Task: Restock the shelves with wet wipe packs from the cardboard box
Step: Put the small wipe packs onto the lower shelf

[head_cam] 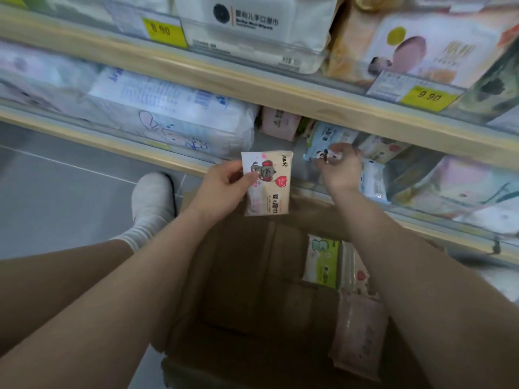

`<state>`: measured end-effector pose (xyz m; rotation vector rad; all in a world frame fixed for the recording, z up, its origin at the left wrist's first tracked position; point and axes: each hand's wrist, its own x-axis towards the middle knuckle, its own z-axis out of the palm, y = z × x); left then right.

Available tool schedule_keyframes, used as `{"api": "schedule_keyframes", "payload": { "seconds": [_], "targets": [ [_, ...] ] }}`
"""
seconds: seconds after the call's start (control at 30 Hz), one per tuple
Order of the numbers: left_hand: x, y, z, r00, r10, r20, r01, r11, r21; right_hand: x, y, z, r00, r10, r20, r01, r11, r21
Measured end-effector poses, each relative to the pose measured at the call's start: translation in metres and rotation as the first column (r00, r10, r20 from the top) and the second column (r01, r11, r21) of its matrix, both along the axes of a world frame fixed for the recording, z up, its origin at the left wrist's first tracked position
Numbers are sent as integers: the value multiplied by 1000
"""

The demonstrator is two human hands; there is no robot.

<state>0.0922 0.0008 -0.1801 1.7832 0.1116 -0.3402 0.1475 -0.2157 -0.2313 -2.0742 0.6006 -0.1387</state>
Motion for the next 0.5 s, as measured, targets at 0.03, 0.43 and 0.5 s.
{"api": "schedule_keyframes", "payload": {
  "seconds": [0.03, 0.43, 0.5],
  "targets": [
    [-2, -1, 2, 1000, 15, 0, -15, 1000, -8, -8, 0, 7, 1000, 13, 9, -13, 1000, -11],
    [10, -62, 21, 970, -234, 62, 232, 972, 38, -99, -13, 82, 981, 196, -9, -179, 913, 366],
    [19, -66, 12, 919, -342, 195, 270, 908, 321, -95, -21, 79, 992, 118, 33, -122, 933, 338]
  ]
}}
